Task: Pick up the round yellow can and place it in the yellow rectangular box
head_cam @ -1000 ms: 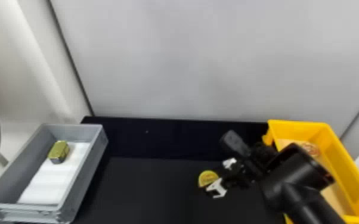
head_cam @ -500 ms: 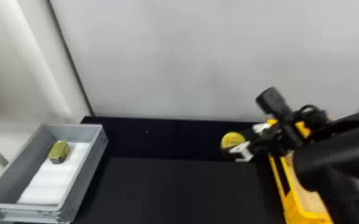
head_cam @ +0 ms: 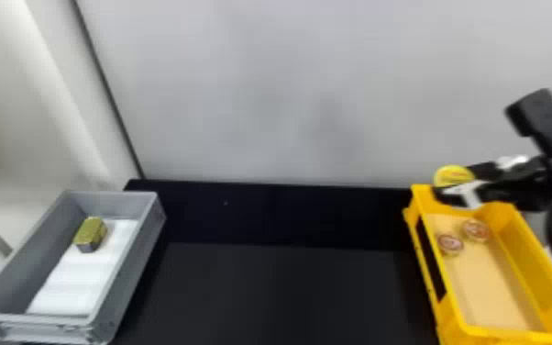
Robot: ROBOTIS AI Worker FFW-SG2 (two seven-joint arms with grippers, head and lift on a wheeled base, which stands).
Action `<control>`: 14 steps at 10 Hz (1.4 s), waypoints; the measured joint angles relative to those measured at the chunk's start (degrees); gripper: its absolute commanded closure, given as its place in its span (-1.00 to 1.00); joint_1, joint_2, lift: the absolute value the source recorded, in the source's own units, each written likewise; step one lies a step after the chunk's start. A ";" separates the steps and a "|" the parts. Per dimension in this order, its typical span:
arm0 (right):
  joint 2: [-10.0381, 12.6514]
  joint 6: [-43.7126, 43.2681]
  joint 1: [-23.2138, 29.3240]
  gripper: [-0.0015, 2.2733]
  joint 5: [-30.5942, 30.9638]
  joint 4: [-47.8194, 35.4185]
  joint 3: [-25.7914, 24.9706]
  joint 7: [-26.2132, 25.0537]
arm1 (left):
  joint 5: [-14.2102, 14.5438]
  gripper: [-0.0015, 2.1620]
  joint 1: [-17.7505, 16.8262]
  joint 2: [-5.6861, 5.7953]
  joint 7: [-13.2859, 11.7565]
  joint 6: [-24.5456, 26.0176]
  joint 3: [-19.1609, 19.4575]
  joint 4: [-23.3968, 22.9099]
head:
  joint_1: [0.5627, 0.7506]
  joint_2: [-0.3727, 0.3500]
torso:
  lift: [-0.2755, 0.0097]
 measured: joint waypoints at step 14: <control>-2.10 -5.47 5.54 -0.42 -2.22 14.61 -17.92 -8.30 | 0.54 -0.89 0.50 -0.17 -0.09 -0.53 1.17 -0.25 | 0.07 0.18 | 0.86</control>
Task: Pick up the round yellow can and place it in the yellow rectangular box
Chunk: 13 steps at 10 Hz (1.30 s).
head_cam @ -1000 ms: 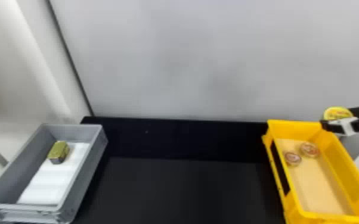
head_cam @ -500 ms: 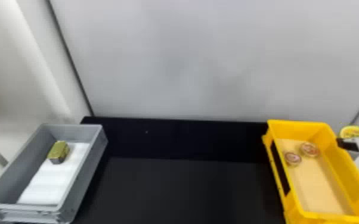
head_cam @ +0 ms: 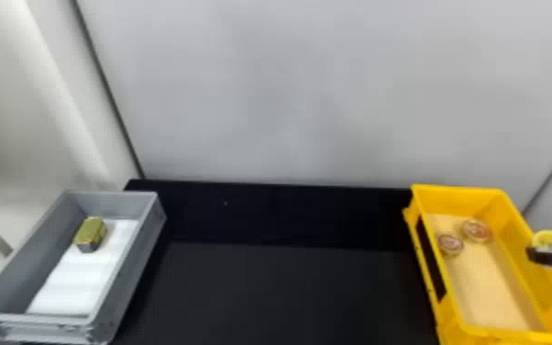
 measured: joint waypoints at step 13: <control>-1.25 -9.53 -7.53 -0.42 -26.81 34.02 5.07 -17.73 | -0.02 -0.89 -1.02 -0.93 0.00 -0.58 -0.90 0.49 | 0.07 0.18 | 0.86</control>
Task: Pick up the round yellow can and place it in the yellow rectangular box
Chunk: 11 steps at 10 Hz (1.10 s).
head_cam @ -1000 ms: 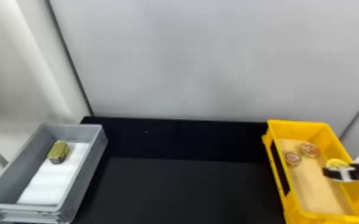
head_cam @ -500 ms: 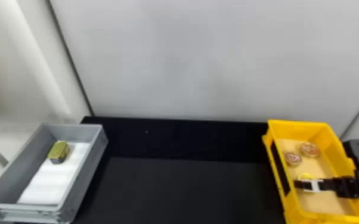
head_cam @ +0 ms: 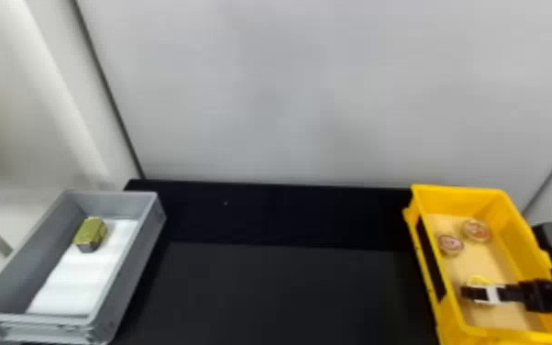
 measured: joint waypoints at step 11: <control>-0.24 -0.56 -1.46 -0.71 0.97 1.87 0.68 -0.11 | 0.00 -0.89 0.02 0.10 -0.09 0.02 -0.14 0.08 | 0.07 0.18 | 0.86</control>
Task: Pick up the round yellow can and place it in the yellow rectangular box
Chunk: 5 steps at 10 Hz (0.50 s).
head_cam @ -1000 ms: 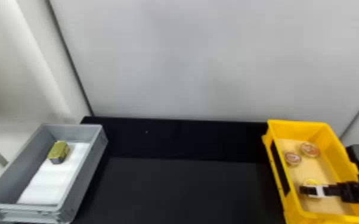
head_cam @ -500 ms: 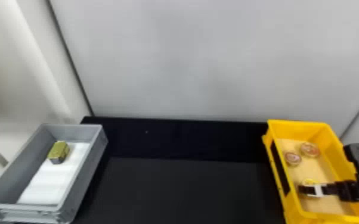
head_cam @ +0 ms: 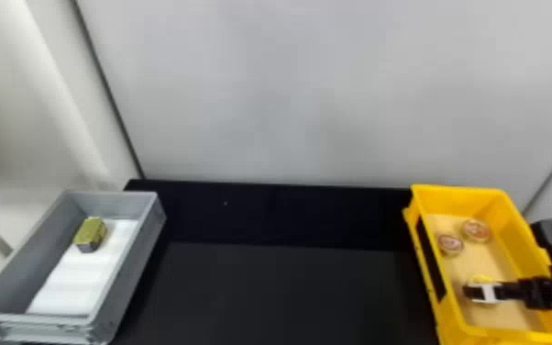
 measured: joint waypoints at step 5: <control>0.39 3.21 0.98 -0.86 0.03 -5.26 -0.11 -3.02 | 0.00 -0.89 0.04 -0.21 0.00 0.02 0.10 -0.06 | 0.07 0.18 | 0.86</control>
